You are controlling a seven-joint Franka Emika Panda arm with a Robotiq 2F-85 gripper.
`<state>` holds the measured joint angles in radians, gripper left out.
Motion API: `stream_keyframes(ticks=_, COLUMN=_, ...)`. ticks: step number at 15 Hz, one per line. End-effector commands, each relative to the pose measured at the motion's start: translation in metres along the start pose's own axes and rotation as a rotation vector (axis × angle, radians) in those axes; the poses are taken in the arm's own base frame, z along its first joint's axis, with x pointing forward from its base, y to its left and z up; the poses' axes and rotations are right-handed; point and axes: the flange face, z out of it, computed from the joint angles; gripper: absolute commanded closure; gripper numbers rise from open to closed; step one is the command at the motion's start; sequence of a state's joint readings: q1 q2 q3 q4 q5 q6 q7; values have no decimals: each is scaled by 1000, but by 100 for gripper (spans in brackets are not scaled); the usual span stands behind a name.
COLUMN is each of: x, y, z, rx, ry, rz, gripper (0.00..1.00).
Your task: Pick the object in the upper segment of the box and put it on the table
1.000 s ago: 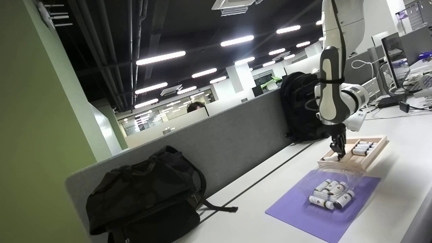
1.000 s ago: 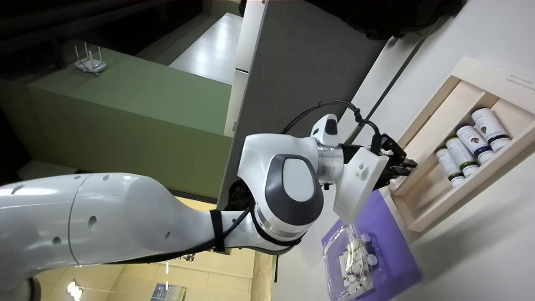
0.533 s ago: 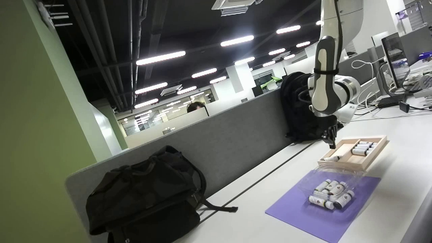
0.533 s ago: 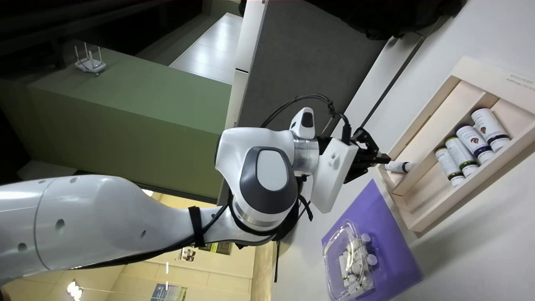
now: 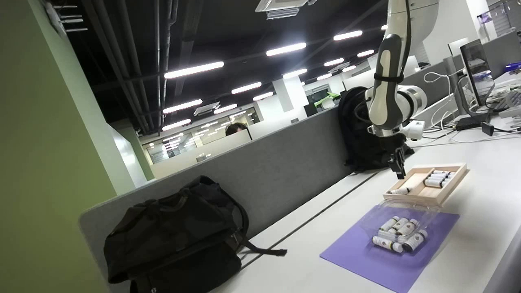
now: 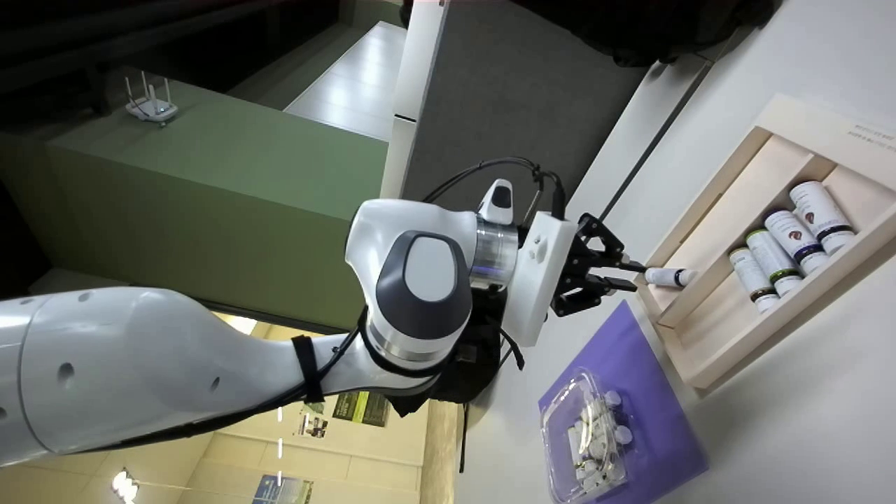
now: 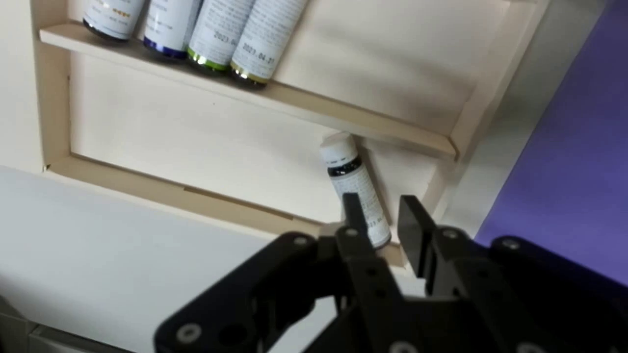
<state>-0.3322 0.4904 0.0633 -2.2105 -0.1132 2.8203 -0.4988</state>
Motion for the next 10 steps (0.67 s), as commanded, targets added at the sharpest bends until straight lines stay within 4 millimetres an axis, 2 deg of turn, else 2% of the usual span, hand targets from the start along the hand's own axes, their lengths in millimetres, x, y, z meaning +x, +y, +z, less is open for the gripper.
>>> stream_keyframes(ticks=1, x=1, y=29, z=7, rx=-20, ry=-54, rz=-44, gripper=34)
stream_keyframes(ticks=5, x=5, y=55, z=19, rx=-101, ry=-87, rz=-19, gripper=10)
stream_keyframes(ticks=6, x=-5, y=44, z=14, rx=-52, ry=-59, rz=-38, gripper=28)
stream_keyframes(ticks=9, x=-2, y=53, z=21, rx=-81, ry=-76, rz=-38, gripper=11)
stream_keyframes(ticks=10, x=0, y=52, z=22, rx=-83, ry=-76, rz=-40, gripper=10)
